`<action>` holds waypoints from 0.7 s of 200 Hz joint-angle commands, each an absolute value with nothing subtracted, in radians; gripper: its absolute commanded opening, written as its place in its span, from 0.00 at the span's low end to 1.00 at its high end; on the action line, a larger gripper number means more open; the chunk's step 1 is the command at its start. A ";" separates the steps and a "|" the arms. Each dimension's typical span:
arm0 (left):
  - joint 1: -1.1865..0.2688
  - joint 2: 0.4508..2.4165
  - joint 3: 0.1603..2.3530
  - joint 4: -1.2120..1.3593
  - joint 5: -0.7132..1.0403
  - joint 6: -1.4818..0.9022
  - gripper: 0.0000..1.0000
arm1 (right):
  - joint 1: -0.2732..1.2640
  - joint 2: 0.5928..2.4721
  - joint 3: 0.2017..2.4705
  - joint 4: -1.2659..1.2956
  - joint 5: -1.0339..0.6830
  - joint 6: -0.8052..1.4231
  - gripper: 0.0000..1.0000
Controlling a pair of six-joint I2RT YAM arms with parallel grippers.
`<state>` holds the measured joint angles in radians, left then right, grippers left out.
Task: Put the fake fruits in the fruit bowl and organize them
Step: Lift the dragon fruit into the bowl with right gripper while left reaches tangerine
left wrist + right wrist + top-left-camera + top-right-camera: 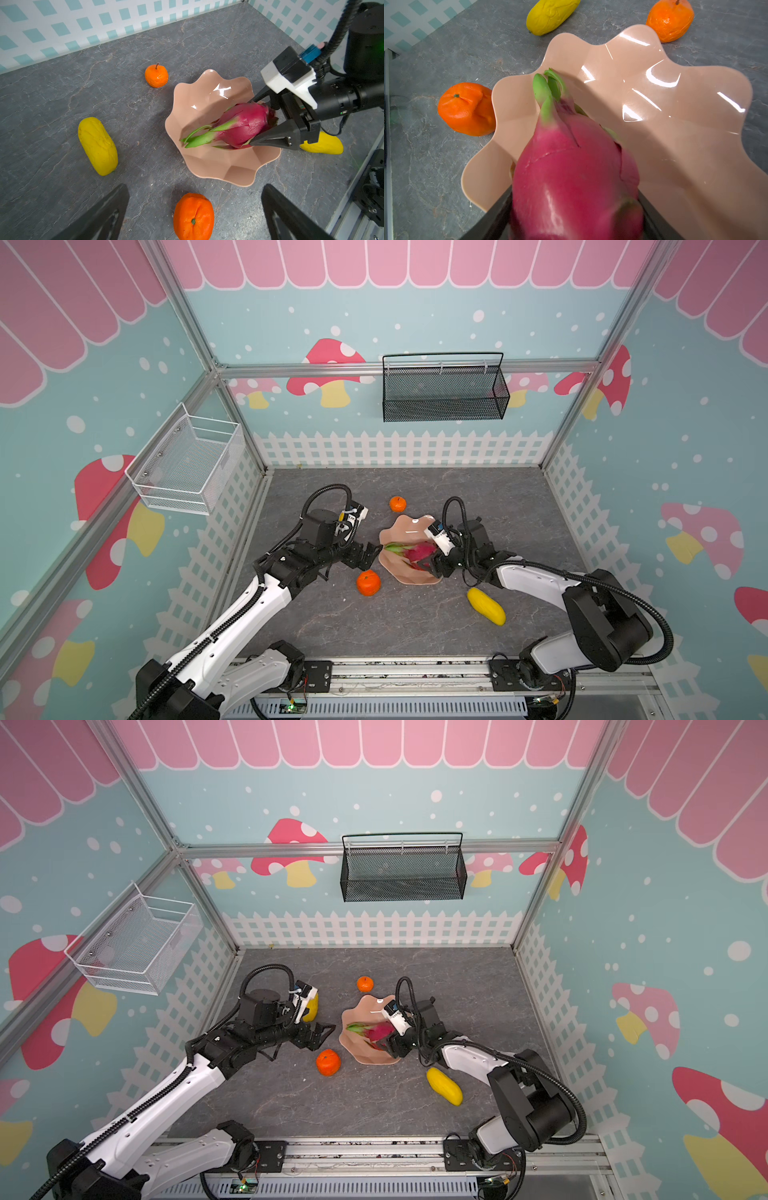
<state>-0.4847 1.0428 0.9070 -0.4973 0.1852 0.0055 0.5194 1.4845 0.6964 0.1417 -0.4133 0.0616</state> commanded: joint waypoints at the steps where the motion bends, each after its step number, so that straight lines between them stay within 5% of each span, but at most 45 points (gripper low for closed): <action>1: -0.485 1.026 0.902 -0.522 0.175 -0.008 1.00 | 0.532 1.502 0.735 0.168 -0.390 0.046 0.53; 59: -0.474 1.097 0.941 -0.653 0.038 -0.088 1.00 | 0.547 1.523 0.746 0.145 -0.348 0.026 0.68; 140: -0.589 1.236 0.962 -0.878 0.115 -0.232 0.98 | 0.559 1.519 0.785 0.107 -0.325 -0.007 0.81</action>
